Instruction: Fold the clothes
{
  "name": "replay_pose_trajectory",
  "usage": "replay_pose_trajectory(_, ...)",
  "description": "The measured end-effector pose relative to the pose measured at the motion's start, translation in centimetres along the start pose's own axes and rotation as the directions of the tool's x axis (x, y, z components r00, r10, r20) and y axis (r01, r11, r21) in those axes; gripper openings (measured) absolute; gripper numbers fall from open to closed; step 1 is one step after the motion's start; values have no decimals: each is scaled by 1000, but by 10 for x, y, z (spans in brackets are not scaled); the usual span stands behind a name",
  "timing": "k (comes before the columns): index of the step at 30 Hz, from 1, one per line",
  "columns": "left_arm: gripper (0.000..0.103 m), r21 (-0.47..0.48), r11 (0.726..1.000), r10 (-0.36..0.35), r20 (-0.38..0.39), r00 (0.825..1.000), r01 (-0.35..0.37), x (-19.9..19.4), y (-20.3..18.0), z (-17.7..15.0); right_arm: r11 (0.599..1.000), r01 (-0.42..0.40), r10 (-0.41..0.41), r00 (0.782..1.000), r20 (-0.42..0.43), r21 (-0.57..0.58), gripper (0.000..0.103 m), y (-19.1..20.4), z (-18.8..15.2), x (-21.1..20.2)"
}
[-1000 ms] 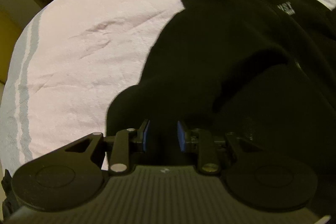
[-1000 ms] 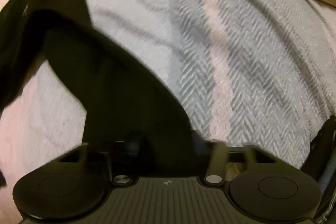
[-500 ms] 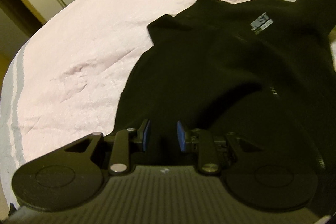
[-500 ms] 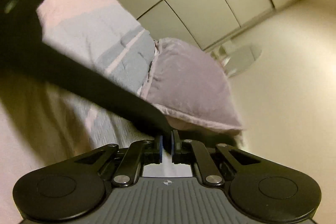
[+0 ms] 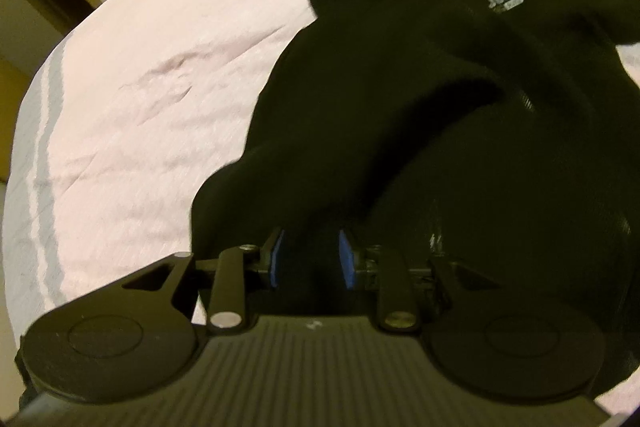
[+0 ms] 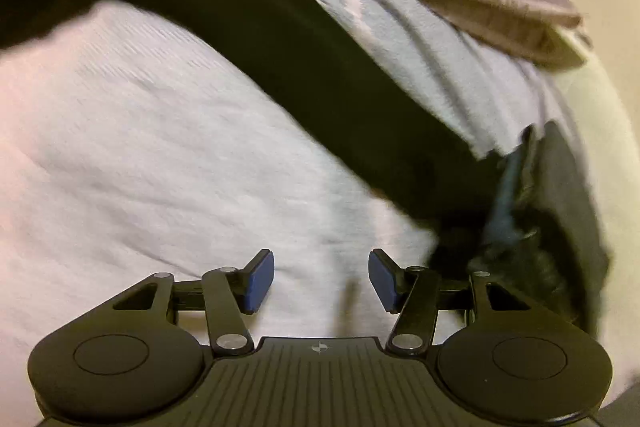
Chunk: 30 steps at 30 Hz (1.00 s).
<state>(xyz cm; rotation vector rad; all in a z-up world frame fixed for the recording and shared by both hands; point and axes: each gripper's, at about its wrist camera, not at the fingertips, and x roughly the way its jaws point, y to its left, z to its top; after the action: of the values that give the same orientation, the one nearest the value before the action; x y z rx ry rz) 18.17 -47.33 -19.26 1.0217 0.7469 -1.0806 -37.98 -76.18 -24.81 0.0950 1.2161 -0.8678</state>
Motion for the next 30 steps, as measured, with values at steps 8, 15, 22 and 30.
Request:
replay_pose_trajectory(8,39,-70,998,-12,-63,998,8,-16,39,-65,948,-313,305,945,118,58,55,95,27,-67)
replay_pose_trajectory(15,52,-151,982,-138,-132,982,118,-4,85,-142,906,-422,420,890,178,-31,55,206,51,-132)
replay_pose_trajectory(22,54,-195,928,-329,-37,944,316,0,148,-205,902,-431,421,886,194,10,56,307,67,-196)
replay_pose_trajectory(30,52,-189,830,-540,-33,841,525,-8,180,-279,771,-636,633,767,104,-9,56,479,98,-226)
